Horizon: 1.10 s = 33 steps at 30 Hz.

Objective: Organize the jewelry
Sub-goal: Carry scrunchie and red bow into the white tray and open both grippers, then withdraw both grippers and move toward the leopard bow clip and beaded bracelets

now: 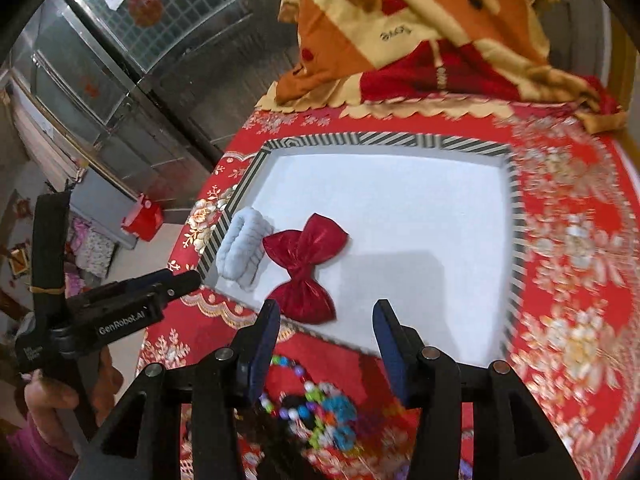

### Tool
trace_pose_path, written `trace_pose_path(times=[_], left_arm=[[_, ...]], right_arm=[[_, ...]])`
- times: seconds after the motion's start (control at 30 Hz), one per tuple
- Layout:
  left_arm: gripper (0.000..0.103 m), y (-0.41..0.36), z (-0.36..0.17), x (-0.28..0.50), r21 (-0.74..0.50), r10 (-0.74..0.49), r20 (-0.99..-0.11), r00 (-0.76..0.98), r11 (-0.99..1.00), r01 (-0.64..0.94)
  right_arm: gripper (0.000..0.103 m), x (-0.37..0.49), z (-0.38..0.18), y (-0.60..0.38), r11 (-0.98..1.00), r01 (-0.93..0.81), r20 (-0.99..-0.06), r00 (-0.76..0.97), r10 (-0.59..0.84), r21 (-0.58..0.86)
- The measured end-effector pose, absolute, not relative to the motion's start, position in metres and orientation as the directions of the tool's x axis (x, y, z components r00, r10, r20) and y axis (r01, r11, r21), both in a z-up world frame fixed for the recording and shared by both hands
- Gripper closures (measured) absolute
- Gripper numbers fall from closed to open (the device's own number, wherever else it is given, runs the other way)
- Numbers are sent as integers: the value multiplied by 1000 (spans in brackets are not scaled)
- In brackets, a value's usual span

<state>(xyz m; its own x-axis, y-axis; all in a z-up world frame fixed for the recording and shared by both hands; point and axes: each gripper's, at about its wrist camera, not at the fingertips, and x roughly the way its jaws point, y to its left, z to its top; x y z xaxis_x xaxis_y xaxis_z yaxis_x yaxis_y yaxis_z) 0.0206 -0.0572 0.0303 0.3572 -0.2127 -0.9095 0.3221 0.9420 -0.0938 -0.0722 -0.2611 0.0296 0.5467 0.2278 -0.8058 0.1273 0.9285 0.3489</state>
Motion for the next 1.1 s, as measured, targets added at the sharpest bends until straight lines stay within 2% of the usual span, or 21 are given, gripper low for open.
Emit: trace_pose_path(times=[0.57,0.67,0.73,1.1], left_arm=[[54,-47,73,-58,-55,-247,-840,483,925,377],[54,-45,80,-69,-58,-260,-829,494,920,387],[54,-44,83,-76,-55,-265,-823,503,917,394],[54,-39,90,-100,-40,-270,-812,517,910,412]], right_arm=[[57,-176,82,-254,953,206,-743,669,28,222],[52,-189,85,-254,952,221,-734,679,7,214],[43,-196,86,-254,950,233,-734,679,-5,209],[43,-225,81,-251,946,254,-745,667,-22,200]])
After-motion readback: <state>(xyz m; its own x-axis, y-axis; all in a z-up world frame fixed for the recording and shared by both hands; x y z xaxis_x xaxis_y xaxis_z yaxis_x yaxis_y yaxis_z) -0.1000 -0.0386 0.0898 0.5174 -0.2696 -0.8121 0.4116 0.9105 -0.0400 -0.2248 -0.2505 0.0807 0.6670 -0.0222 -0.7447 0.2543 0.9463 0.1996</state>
